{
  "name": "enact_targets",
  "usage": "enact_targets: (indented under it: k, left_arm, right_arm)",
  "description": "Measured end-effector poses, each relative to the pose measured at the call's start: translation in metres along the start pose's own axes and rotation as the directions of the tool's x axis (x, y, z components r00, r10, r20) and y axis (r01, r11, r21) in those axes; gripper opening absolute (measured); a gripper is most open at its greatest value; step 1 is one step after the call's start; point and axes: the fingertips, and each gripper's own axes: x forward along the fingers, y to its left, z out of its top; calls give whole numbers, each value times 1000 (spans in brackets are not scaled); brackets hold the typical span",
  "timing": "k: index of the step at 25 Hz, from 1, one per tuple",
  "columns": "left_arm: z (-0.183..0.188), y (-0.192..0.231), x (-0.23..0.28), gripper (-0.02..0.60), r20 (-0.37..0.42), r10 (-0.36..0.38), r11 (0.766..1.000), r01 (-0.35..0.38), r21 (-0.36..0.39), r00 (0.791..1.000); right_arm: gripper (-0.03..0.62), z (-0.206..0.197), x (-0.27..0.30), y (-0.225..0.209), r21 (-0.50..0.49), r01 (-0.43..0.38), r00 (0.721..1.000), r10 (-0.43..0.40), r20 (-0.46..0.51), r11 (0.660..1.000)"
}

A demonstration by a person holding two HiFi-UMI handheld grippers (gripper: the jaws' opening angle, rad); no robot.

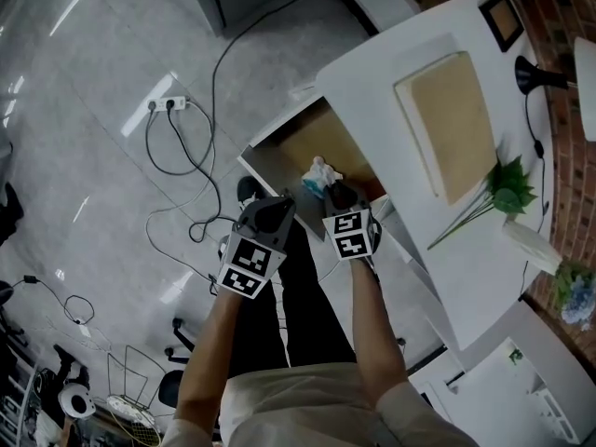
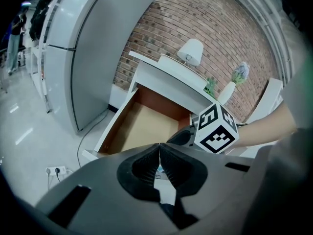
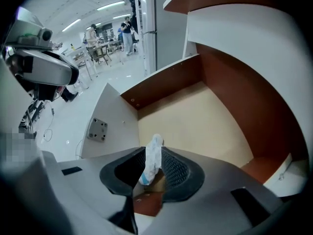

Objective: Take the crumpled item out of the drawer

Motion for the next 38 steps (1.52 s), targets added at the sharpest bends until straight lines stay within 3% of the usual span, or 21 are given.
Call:
enact_targets:
  k: [5,10,15,21,27,30,38]
  left_arm:
    - [-3,0,5,17,-2,-8,1000,8,-4,1000]
    - [-8,5,6,17,-7,-11,1000,11,-2,1000]
    - [-8,14,3,17,4,1,1000,-1,-12,1000]
    - [-5,29,0,17,19,6,1000,-6,-4,1000]
    - [-20,39,-7,17,6,22,998,-22,-57,1000]
    - [-22,46,-9,17,15,31,998,-30,-63,999]
    - [-22,50,-8,17,-1,18,998,-18,-54,1000]
  right_arm:
    - [155,11,18,8,-111,-7,1000,5,-16,994]
    - [161,4,40,11,-227,-7,993,-21,-118,974]
    - [161,-7,56,12,-367,-17,985,-47,-164,930]
    - [172,-22,68,8,-401,-56,965,-54,-257,914]
    - [183,-29,75,10,-392,-74,948,-56,-312,917]
    - [113,-35,79,15,-373,-85,942,-48,-333,924]
    - [60,-30,73,16,-318,-61,947,-45,-317,946]
